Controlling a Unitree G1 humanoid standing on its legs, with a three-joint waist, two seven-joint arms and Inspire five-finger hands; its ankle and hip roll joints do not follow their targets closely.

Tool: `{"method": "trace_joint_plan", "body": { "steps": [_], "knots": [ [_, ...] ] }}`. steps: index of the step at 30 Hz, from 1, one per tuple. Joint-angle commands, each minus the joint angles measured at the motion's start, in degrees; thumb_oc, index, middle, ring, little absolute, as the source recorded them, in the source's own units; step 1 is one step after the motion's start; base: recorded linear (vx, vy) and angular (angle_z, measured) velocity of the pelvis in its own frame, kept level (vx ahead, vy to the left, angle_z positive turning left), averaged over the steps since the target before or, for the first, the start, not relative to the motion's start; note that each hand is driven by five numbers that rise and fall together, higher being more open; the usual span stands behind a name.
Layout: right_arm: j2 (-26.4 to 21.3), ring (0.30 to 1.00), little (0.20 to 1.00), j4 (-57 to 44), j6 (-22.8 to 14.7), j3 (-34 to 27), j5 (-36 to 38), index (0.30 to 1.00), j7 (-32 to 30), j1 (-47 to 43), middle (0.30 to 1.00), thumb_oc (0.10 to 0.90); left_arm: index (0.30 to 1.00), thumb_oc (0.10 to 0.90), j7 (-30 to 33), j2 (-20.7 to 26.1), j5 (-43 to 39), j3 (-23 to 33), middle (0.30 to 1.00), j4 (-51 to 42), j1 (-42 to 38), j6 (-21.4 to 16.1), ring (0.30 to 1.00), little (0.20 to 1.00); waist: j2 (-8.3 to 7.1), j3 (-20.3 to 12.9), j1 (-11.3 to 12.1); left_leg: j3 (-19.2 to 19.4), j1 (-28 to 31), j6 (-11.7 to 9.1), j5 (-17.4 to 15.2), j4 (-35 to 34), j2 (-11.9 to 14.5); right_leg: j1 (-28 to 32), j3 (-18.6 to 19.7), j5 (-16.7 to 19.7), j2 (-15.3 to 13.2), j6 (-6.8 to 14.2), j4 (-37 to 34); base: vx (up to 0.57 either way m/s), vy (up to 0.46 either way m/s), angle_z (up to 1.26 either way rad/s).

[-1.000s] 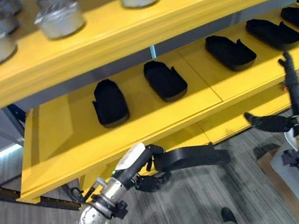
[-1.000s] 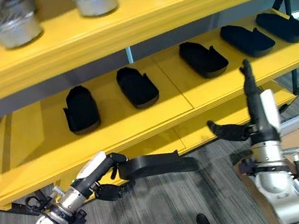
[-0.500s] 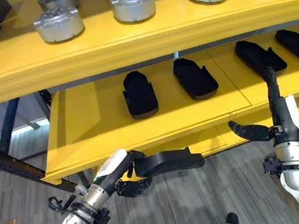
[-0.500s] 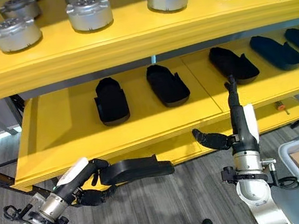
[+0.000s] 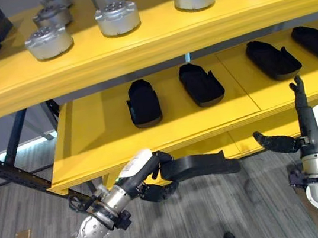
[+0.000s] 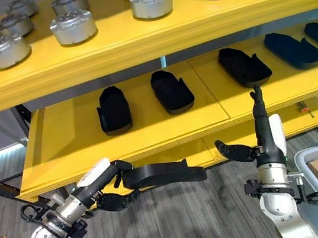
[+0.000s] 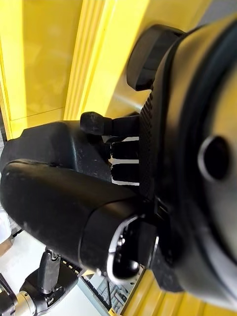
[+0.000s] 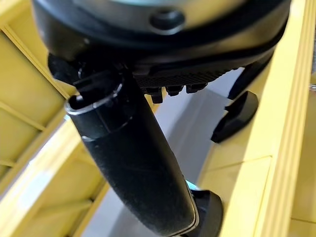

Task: Move parts from the plastic box to the shelf.

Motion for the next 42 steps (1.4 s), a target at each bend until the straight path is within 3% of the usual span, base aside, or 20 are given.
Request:
{"method": "trace_joint_plan", "body": {
  "steps": [1,3,5,8,12,14,15,17,18,22,25,28,31,33,38,42],
  "knots": [
    [-3.3,1.0,1.0,-4.2,-7.9,-4.4,1.8,1.0,-1.2,-4.5,1.0,0.9,0.3,0.4,5.6,-1.3,-3.6,6.0,0.3,-6.4,-3.8,-4.5,0.3,0.3,-4.04,-3.0,-0.6,-4.2,2.9,0.4,-8.6,-0.1,-1.9,-1.1,4.5,1.0,4.2,-2.5,-2.2,0.19,0.279,-0.13],
    [-4.0,1.0,1.0,-4.2,-8.1,-5.0,3.6,1.0,-0.2,-4.2,1.0,0.9,0.3,0.4,6.0,-1.6,-4.0,6.0,0.3,-6.6,-3.5,-4.2,0.3,0.3,-3.85,-3.0,-0.4,-5.6,3.7,-0.6,-6.2,-3.6,-0.8,-0.5,5.2,0.8,4.0,-2.4,-2.6,0.13,0.228,-0.38],
    [-4.8,1.0,1.0,-3.1,-10.2,-5.7,5.6,1.0,1.4,-4.8,1.0,0.9,0.3,0.4,7.2,-2.6,-4.4,6.2,0.3,-6.4,-2.8,-5.3,0.3,0.3,-3.77,-2.5,0.2,-6.9,0.6,-3.2,-0.6,-5.5,3.5,1.4,5.8,0.6,2.9,-2.3,-4.0,0.17,0.368,-0.22],
    [-5.0,1.0,1.0,-4.7,-9.9,-6.2,5.0,1.0,1.6,-5.2,1.0,0.9,0.3,0.4,7.6,-3.0,-4.2,6.2,0.3,-5.4,-3.2,-6.6,0.3,0.3,-3.61,-1.9,0.1,-6.3,-0.5,-3.3,-0.4,-5.4,4.4,2.1,4.9,0.6,1.4,-1.8,-4.1,0.12,0.334,-0.3],
    [-5.3,1.0,1.0,-5.4,-8.6,-5.3,4.1,1.0,2.0,-6.5,1.0,0.9,0.3,0.4,7.1,-3.2,-5.9,5.9,0.3,-5.3,-3.8,-6.8,0.3,0.3,-2.95,-1.6,0.5,-6.7,0.8,-3.0,-2.3,-5.2,3.0,1.3,4.2,0.4,-0.3,-0.8,-2.7,0.12,0.369,-0.3],
    [-4.6,1.0,1.0,-5.3,-8.7,-5.9,4.5,1.0,2.4,-6.1,1.0,0.9,0.3,0.4,5.9,-3.2,-6.1,6.7,0.3,-6.2,-3.3,-7.0,0.3,0.3,-2.67,-2.0,1.0,-6.2,2.6,-2.4,-4.2,-5.1,1.0,1.1,2.6,0.7,-2.1,0.7,-1.6,0.18,0.546,-0.01],
    [-4.2,1.0,1.0,-6.7,-8.3,-6.8,3.7,1.0,2.6,-4.9,1.0,0.9,0.3,0.4,4.3,-2.3,-7.4,7.7,0.3,-6.5,-3.3,-8.2,0.3,0.3,-3.14,-2.6,1.5,-5.9,3.5,-1.3,-5.5,-5.2,-0.8,1.2,1.2,1.1,-3.7,2.1,-0.8,0.19,0.506,0.07],
    [-4.0,1.0,1.0,-7.2,-8.0,-7.2,3.4,1.0,2.6,-4.5,1.0,0.9,0.3,0.4,3.7,-2.1,-7.8,8.1,0.3,-6.6,-3.3,-8.6,0.3,0.3,-3.34,-2.8,1.6,-5.9,3.6,-0.9,-5.8,-5.2,-1.2,1.1,0.9,1.1,-4.0,2.4,-0.5,0.13,0.326,0.23],
    [-3.3,1.0,1.0,-8.6,-6.7,-8.1,3.5,1.0,2.6,-3.7,1.0,0.9,0.3,0.4,2.7,-1.9,-7.7,8.9,0.3,-7.1,-3.8,-8.5,0.3,0.3,-3.76,-3.2,1.9,-5.3,4.2,0.4,-6.6,-5.3,-2.5,0.1,-0.5,1.6,-5.3,2.7,1.6,0.16,0.428,0.21],
    [-2.4,1.0,1.0,-8.8,-6.0,-8.7,3.6,1.0,2.6,-3.6,1.0,0.9,0.3,0.4,3.4,-1.4,-6.4,9.6,0.3,-7.0,-4.3,-7.9,0.3,0.3,-4.35,-3.5,2.6,-3.4,4.9,2.2,-8.3,-5.0,-4.1,-1.6,-2.9,2.6,-7.1,2.5,5.2,0.09,0.272,0.23],
    [-0.9,1.0,1.0,-8.9,-3.8,-7.1,3.1,1.0,2.6,-5.7,1.0,0.9,0.3,0.4,3.7,-2.0,-6.6,11.8,0.3,-7.6,-2.3,-8.8,0.3,0.3,-5.03,-3.3,4.8,1.0,5.7,3.3,-9.5,-4.6,-4.7,-2.9,-8.9,5.1,-9.1,3.6,8.9,0.05,0.175,-0.2],
    [-0.5,1.0,1.0,-9.2,-2.3,-6.2,2.6,1.0,2.2,-5.8,1.0,0.9,0.3,0.4,3.7,-2.3,-7.5,12.0,0.3,-7.9,-2.1,-9.5,0.3,0.3,-5.47,-3.2,4.8,1.1,6.1,3.7,-10.0,-4.8,-4.7,-2.6,-8.0,1.9,-6.0,3.3,8.2,0.06,0.039,-0.41],
    [-0.7,1.0,1.0,-9.0,-1.9,-7.0,1.5,1.0,3.1,-3.8,1.0,0.9,0.3,0.4,3.7,-3.3,-10.1,11.0,0.3,-8.6,-3.8,-8.9,0.3,0.3,-6.1,-3.6,3.3,-2.0,5.9,4.0,-10.1,-5.0,-6.1,-2.7,-2.2,0.1,0.1,1.8,4.2,0.08,0.022,0.18],
    [-2.6,1.0,1.0,-7.6,-2.8,-8.7,2.3,1.0,3.2,-2.6,1.0,0.9,0.3,0.4,6.1,-3.2,-7.8,9.5,0.3,-8.6,-6.8,-8.7,0.3,0.3,-6.62,-3.6,1.5,-5.4,6.0,4.4,-10.7,-5.2,-7.6,-3.2,4.3,1.2,3.5,0.5,1.2,0.1,-0.033,0.97],
    [-3.9,1.0,1.0,-6.8,-2.7,-10.9,4.3,1.0,2.0,-0.6,1.0,0.9,0.3,0.4,9.4,-2.0,-5.6,11.1,0.3,-9.3,-5.8,-9.3,0.3,0.3,-6.96,-4.4,1.6,-6.4,6.0,4.4,-11.3,-5.5,-8.3,-2.1,5.0,2.5,3.8,0.3,-2.6,0.03,-0.068,0.21],
    [-3.4,1.0,1.0,-7.8,-1.5,-12.2,3.1,1.0,1.9,-0.1,1.0,0.9,0.3,0.4,12.5,-0.5,-3.3,18.0,0.3,-10.7,-1.0,-11.2,0.3,0.3,-6.57,-4.9,2.6,-6.5,6.6,3.8,-11.8,-5.5,-8.1,-1.1,4.7,3.6,3.5,0.5,-5.3,0.04,-0.055,0.0]
  ]
}}
